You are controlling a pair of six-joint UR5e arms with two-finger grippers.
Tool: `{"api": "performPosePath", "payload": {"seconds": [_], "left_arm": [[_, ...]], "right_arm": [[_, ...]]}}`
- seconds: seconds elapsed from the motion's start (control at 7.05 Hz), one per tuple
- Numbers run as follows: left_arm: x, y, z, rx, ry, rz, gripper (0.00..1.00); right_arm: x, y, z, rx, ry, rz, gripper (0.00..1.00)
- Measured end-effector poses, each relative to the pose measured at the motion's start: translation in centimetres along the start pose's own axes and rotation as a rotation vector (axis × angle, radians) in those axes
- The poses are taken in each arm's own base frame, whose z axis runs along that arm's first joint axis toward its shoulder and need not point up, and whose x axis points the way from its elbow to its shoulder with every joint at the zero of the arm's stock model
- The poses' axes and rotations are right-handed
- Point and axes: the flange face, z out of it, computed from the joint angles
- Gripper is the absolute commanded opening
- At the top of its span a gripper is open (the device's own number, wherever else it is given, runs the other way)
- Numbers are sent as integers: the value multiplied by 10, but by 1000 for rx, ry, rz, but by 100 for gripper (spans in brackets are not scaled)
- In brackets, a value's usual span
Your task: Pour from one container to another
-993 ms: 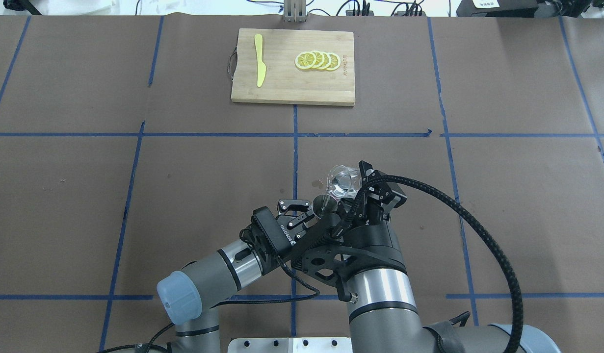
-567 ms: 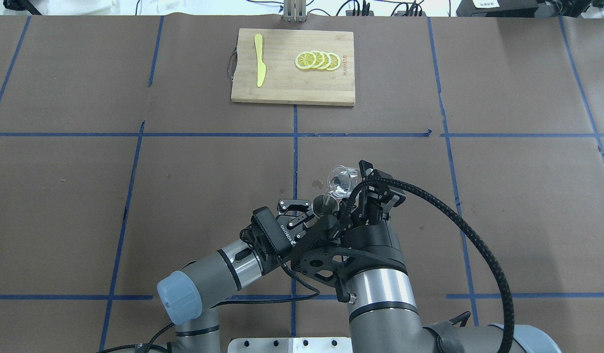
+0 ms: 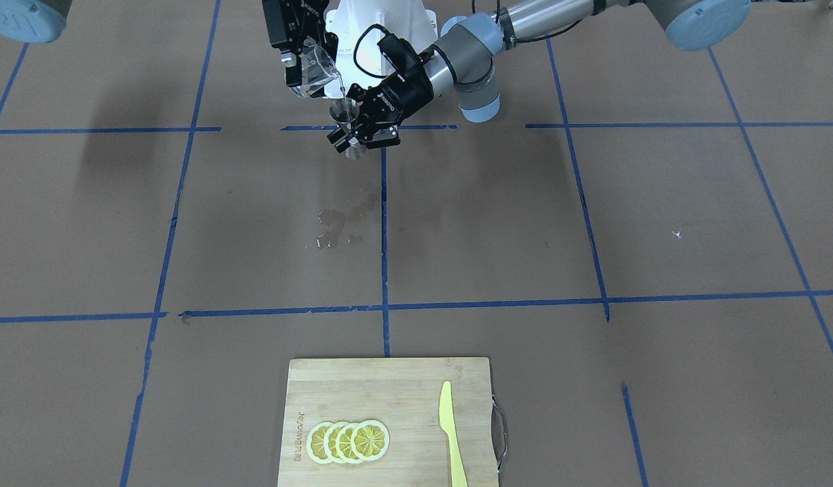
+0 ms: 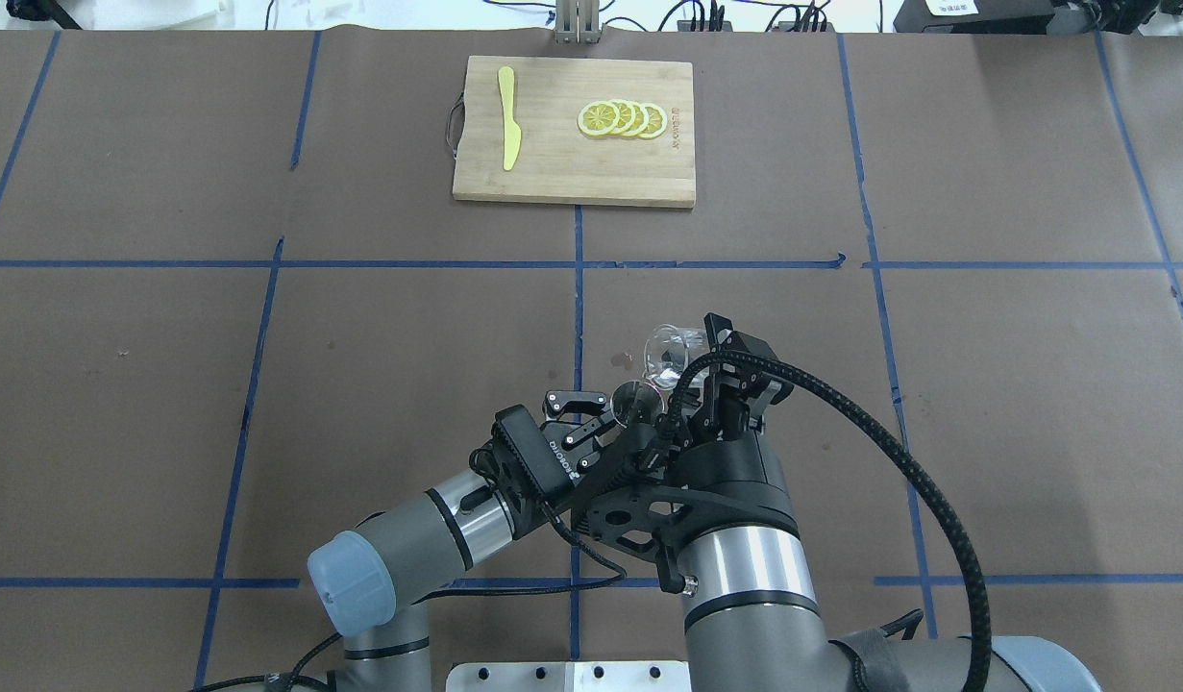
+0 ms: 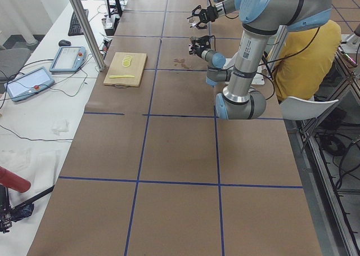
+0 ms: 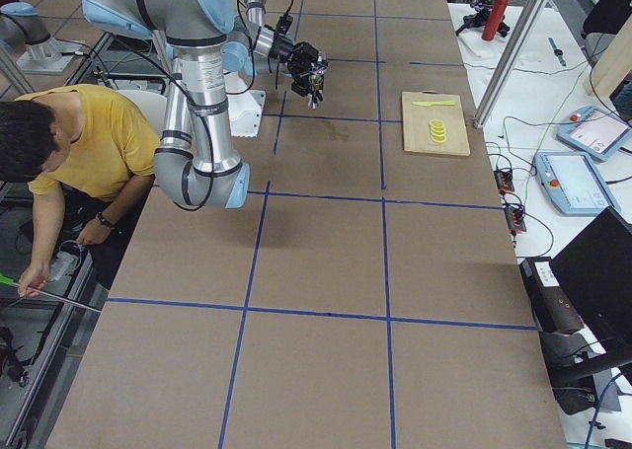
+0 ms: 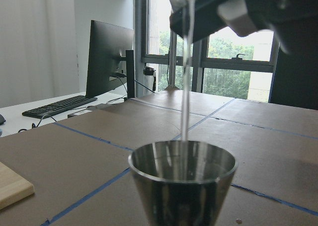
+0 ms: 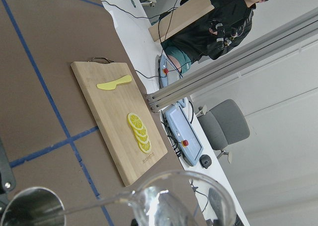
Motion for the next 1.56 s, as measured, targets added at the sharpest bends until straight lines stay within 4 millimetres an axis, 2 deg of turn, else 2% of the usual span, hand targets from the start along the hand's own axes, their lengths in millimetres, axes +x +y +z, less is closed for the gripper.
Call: {"api": "performPosePath", "payload": {"seconds": [1.56], "left_arm": [[5,1,-2,0,0,-4,0]], "right_arm": [[0,1,-4,7,5,-11,0]]}}
